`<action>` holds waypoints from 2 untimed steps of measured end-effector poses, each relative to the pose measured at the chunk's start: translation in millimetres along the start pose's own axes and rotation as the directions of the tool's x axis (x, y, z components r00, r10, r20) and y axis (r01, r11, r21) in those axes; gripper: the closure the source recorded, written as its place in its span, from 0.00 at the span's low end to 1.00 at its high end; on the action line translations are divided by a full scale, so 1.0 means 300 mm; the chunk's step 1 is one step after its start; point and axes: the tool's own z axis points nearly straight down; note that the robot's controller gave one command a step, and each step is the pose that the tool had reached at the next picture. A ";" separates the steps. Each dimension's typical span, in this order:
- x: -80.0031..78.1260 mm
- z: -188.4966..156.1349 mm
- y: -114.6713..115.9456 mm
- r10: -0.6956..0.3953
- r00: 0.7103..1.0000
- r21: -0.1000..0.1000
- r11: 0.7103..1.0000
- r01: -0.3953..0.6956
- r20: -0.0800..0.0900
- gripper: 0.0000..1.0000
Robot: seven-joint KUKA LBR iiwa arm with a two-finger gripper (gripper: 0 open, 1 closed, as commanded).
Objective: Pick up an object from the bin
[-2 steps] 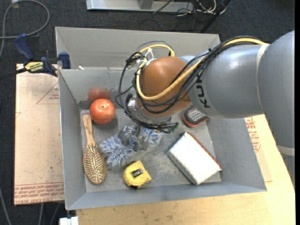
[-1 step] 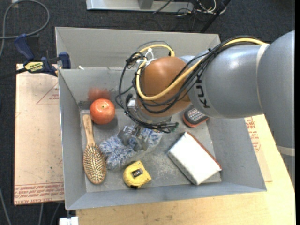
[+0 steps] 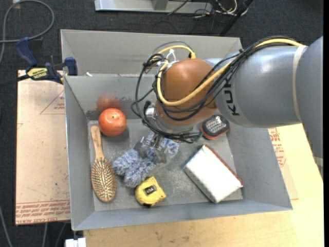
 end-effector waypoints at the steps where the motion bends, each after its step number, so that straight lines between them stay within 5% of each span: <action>1: 0.007 -0.032 -0.036 -0.032 0.999 0.005 0.999 0.032 0.003 1.00; 2: 0.017 0.036 -0.028 -0.039 0.999 0.003 0.999 0.039 0.005 1.00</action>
Offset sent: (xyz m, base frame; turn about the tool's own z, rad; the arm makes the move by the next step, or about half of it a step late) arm 0.0005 -0.0109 -0.0306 -0.0418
